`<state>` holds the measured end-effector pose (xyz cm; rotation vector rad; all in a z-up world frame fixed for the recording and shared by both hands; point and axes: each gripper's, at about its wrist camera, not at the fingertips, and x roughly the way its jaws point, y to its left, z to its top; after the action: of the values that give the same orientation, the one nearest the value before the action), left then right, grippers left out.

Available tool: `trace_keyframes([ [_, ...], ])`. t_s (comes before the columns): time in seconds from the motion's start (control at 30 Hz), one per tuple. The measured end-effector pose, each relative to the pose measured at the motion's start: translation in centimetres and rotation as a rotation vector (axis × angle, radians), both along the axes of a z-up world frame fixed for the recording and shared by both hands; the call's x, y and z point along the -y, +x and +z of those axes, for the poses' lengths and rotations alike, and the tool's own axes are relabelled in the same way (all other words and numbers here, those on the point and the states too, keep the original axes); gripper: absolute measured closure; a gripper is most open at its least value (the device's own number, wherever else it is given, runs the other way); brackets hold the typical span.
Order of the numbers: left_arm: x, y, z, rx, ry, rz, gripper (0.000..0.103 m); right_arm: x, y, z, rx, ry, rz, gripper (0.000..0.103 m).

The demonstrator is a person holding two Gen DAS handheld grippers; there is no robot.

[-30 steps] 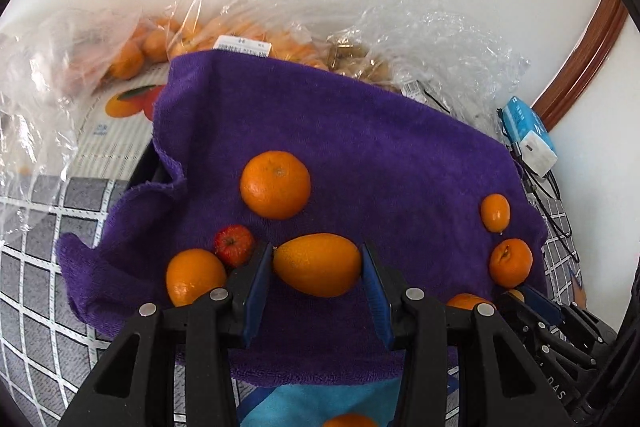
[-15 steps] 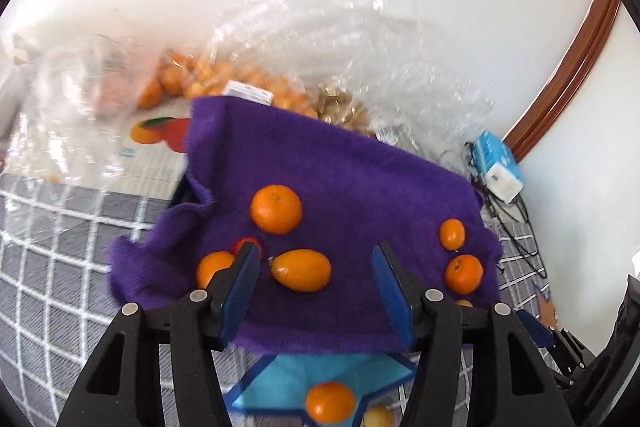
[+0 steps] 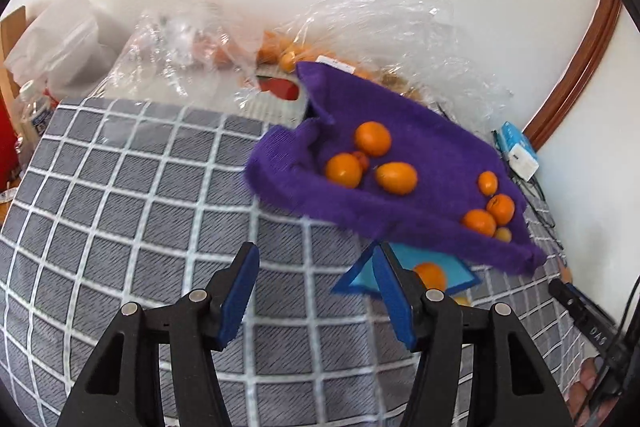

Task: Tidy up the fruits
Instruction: 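Reach the right tool to another yellow-green fruit and grasp it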

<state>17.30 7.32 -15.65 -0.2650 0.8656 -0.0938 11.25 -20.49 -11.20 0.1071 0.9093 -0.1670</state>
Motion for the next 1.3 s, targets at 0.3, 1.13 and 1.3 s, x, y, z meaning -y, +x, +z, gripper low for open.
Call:
trace_keyframes([
  [0.3, -2.1, -2.5, -2.4, 0.058, -0.002, 0.056, 0.046, -2.8, -1.7, -0.4, 0.022, -0.025, 0.085, 0.052],
  [1.13, -4.3, -3.1, -4.3, 0.055, -0.054, 0.143, 0.046, -10.5, 2.1, -6.0, -0.040, 0.016, 0.326, 0.068],
  [1.3, -3.6, -3.2, -4.2, 0.073, -0.033, 0.137, 0.046, -11.2, 1.4, -6.7, -0.018, -0.033, 0.349, 0.079],
])
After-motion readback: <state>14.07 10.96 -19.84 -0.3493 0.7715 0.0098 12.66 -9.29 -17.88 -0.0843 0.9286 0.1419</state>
